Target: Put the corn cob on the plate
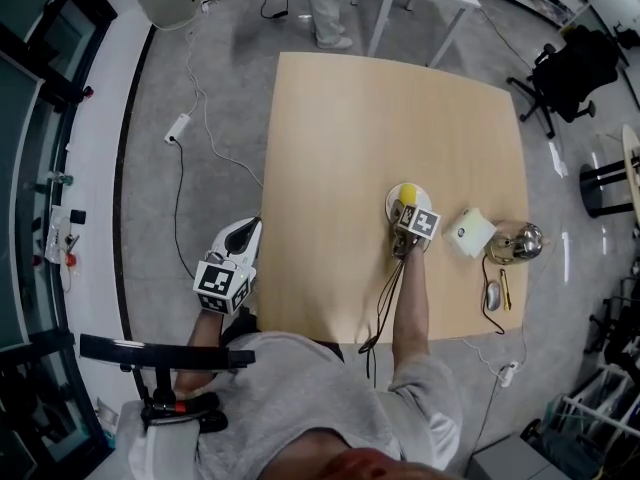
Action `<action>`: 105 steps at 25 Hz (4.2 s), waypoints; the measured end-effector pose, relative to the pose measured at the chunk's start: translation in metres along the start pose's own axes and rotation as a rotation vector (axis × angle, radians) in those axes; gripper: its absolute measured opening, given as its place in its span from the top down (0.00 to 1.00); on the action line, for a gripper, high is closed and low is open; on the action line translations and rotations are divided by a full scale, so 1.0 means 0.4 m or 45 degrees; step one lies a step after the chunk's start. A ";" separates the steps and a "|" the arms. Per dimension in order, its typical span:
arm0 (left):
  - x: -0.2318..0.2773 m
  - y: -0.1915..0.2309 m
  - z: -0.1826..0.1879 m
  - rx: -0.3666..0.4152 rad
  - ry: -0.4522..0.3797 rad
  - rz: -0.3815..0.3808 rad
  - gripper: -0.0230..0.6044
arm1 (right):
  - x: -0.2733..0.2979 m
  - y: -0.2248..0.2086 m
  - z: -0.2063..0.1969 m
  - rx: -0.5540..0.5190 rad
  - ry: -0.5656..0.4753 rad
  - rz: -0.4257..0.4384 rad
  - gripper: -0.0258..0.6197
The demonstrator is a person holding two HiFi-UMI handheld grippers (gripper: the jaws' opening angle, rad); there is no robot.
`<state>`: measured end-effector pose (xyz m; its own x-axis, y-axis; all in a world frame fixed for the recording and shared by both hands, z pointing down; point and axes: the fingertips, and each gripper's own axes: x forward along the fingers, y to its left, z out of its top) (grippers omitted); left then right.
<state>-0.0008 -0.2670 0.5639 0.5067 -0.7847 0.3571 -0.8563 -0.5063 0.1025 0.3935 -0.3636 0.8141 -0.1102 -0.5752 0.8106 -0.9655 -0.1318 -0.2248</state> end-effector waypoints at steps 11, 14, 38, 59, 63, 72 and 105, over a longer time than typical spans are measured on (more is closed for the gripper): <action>-0.020 0.004 0.021 -0.014 -0.049 -0.038 0.93 | -0.086 0.027 0.007 -0.028 -0.076 -0.015 0.56; -0.018 -0.005 0.024 -0.007 -0.065 -0.055 0.93 | -0.116 0.032 0.016 -0.027 -0.114 -0.009 0.56; -0.027 -0.079 0.072 0.069 -0.177 -0.315 0.93 | -0.496 0.102 -0.019 0.136 -0.536 -0.012 0.61; -0.027 -0.224 0.145 0.179 -0.253 -0.606 0.93 | -0.874 0.157 -0.147 0.199 -0.922 -0.125 0.73; -0.034 -0.242 0.151 0.190 -0.259 -0.642 0.93 | -0.930 0.176 -0.178 0.192 -0.966 -0.161 0.74; -0.046 -0.278 0.154 0.207 -0.266 -0.695 0.93 | -1.020 0.198 -0.214 0.168 -1.035 -0.203 0.77; -0.057 -0.293 0.148 0.223 -0.284 -0.733 0.93 | -1.038 0.240 -0.324 0.150 -1.064 -0.293 0.95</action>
<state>0.0938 -0.2110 0.4888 0.9054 -0.4156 0.0866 -0.4211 -0.9050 0.0605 0.3159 -0.0328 0.5262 0.3379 -0.9216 0.1909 -0.9068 -0.3731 -0.1961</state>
